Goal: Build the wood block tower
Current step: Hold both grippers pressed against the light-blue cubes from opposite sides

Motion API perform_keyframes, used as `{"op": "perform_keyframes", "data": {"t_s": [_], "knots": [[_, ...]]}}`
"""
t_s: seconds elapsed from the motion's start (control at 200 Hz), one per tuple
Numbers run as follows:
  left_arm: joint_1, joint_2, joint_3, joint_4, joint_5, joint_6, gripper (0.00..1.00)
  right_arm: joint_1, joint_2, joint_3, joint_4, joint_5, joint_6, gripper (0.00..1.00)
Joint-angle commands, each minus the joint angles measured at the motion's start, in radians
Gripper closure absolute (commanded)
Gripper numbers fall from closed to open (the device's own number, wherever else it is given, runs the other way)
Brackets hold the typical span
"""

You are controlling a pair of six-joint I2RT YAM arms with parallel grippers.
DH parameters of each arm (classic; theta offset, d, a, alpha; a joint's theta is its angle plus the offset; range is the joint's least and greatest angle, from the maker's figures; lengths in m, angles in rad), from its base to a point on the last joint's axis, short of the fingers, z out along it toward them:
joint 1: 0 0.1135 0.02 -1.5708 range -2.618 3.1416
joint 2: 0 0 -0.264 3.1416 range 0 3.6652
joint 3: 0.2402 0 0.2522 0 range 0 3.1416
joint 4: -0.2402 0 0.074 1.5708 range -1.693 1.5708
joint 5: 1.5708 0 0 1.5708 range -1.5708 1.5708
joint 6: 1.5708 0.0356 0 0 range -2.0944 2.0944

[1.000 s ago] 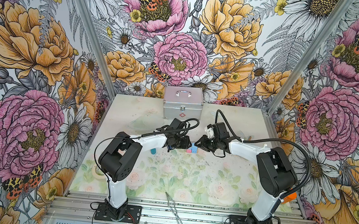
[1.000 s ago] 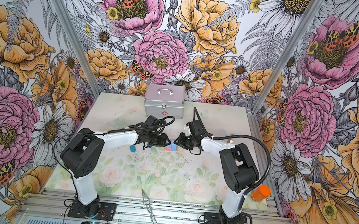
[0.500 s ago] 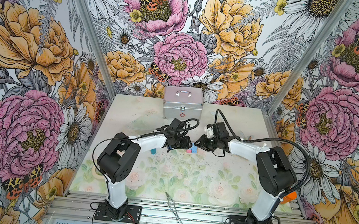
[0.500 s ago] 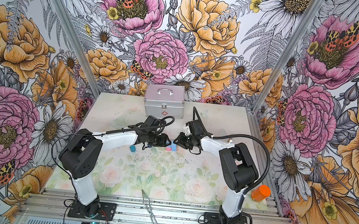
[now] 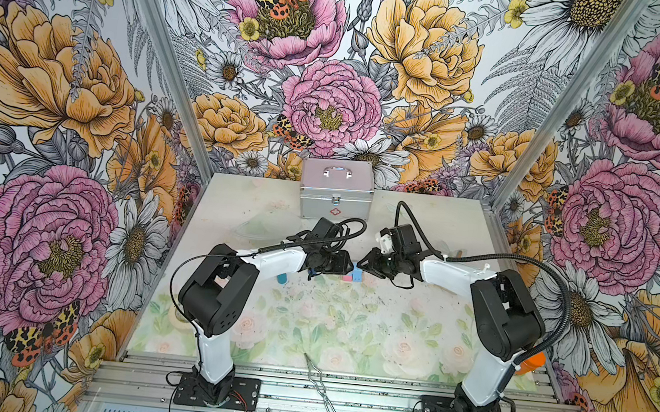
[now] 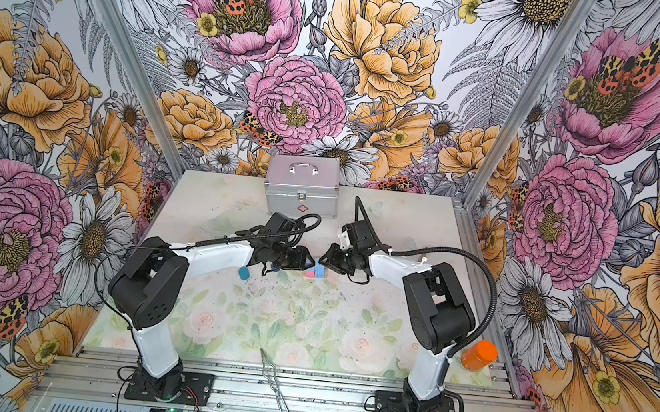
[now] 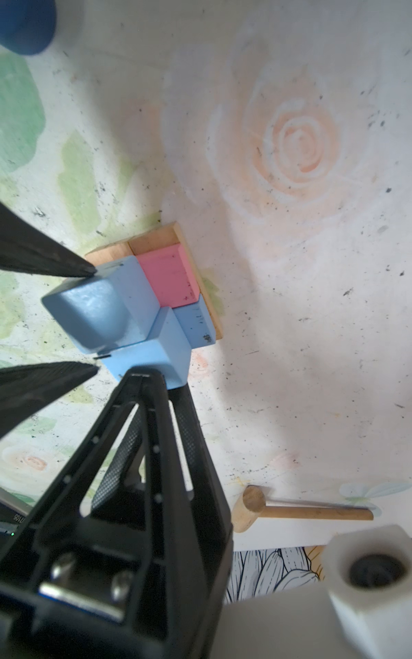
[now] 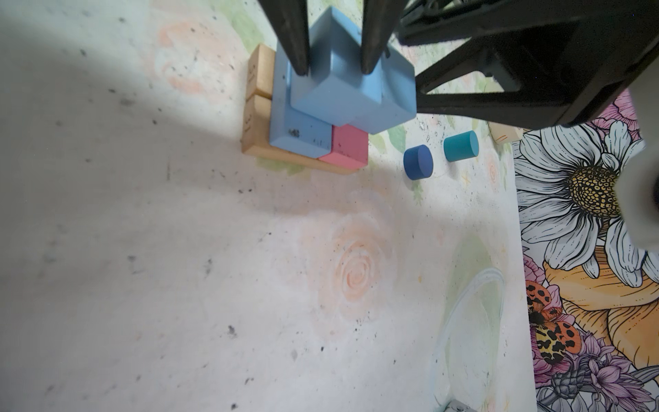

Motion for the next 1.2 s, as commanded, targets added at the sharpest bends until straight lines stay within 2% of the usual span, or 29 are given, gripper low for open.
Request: {"op": "perform_keyframes", "data": {"t_s": [0.0,1.196], "knots": [[-0.005,-0.016,0.015,0.012,-0.002,-0.004,0.59,-0.005,-0.011,0.021,-0.007,-0.004,-0.011,0.73],[-0.004,-0.005,0.039,0.010,-0.007,-0.006,0.54,-0.012,-0.045,-0.002,-0.008,0.010,-0.009,0.72]]}}
